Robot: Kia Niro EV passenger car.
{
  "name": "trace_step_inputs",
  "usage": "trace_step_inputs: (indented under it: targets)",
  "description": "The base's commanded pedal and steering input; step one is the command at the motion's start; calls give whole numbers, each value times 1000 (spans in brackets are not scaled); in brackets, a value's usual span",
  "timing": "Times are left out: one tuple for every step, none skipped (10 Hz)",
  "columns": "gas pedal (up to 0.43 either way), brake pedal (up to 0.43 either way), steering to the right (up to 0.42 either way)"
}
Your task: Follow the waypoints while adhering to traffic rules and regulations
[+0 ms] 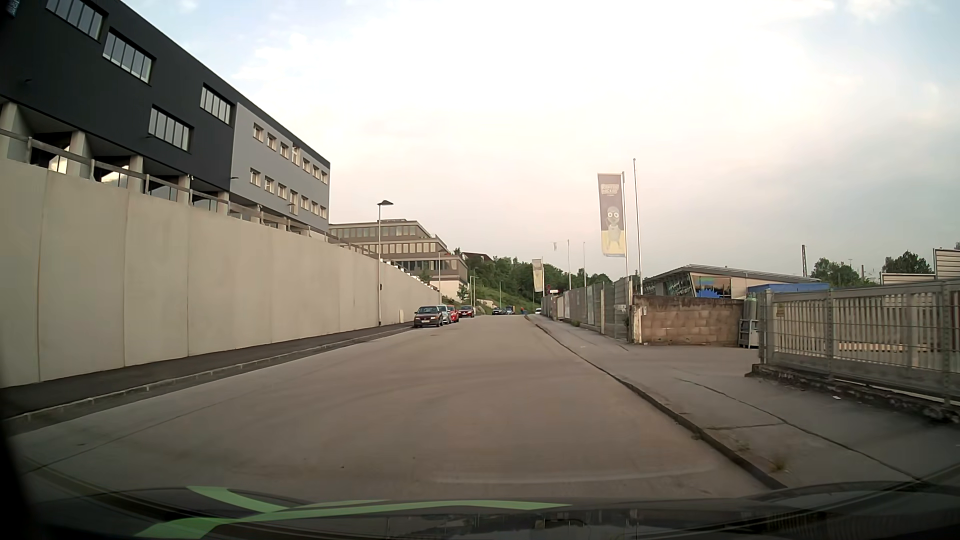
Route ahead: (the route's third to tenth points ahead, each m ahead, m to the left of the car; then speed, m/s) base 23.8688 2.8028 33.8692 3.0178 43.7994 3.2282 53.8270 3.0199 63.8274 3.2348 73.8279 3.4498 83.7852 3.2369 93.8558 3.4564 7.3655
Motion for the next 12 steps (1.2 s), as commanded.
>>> trace_step_inputs:
  targets:
    - [150,0,-7]
    - [138,0,-7]
    - [130,0,-7]
    - [130,0,-7]
    - [110,0,-7]
    - [110,0,-7]
    - [98,0,-7]
    - [98,0,-7]
    - [98,0,-7]
    - [98,0,-7]
    - [98,0,-7]
    - [98,0,-7]
